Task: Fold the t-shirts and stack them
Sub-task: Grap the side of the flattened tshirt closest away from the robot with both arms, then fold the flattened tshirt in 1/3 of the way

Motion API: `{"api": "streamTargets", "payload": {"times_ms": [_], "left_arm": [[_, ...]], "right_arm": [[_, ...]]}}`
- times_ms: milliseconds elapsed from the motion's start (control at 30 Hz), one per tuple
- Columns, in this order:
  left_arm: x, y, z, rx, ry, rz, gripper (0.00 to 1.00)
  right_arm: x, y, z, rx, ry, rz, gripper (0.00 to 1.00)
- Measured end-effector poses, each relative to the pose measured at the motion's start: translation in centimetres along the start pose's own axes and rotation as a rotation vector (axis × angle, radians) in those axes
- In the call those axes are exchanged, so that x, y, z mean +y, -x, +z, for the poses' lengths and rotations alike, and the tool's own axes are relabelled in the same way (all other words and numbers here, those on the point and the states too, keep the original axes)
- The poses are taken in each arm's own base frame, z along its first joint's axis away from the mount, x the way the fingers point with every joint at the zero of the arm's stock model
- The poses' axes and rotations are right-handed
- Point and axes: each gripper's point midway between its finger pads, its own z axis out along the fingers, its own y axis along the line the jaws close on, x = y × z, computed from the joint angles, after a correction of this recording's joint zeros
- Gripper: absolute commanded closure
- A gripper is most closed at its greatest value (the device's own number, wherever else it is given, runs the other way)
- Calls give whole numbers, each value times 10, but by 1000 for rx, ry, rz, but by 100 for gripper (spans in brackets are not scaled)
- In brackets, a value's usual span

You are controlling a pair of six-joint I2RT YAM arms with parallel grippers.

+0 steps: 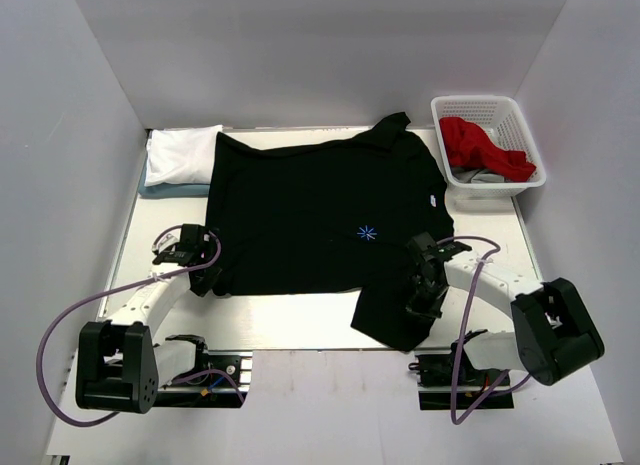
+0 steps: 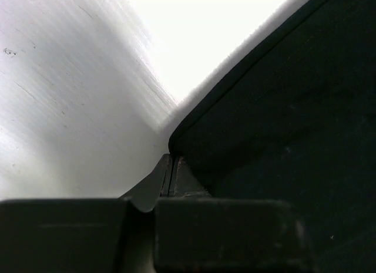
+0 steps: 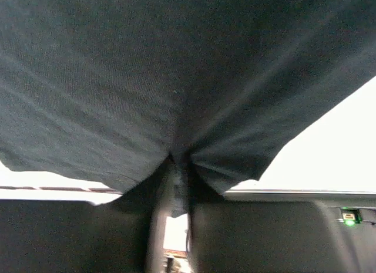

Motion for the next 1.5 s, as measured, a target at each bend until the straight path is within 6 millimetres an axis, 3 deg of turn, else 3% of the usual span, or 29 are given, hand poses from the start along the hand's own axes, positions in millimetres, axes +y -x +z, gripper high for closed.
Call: {"api": "streamTargets", "payload": {"times_ms": [33, 200, 367, 467, 700, 967, 1267, 1500], "left_arm": [[0, 0, 0, 0, -1, 0, 100], [2, -2, -2, 8, 7, 3, 100], [-3, 1, -9, 21, -4, 12, 100], [-16, 9, -18, 8, -43, 11, 100], [-49, 36, -42, -43, -149, 1, 100], [-93, 78, -54, -117, -184, -19, 100], [-137, 112, -32, -164, -165, -29, 100], [-177, 133, 3, -161, -135, -41, 100]], "right_arm": [[0, 1, 0, -1, -5, -1, 100], [4, 8, -1, -23, -10, -15, 100], [23, 36, -14, -128, 30, -44, 100], [37, 59, -33, -220, 58, -60, 100], [79, 124, -97, -472, 154, -67, 100], [99, 193, -124, -626, 176, -8, 100], [104, 270, -167, -814, 166, 62, 100], [105, 329, -158, -843, 129, 59, 100]]}}
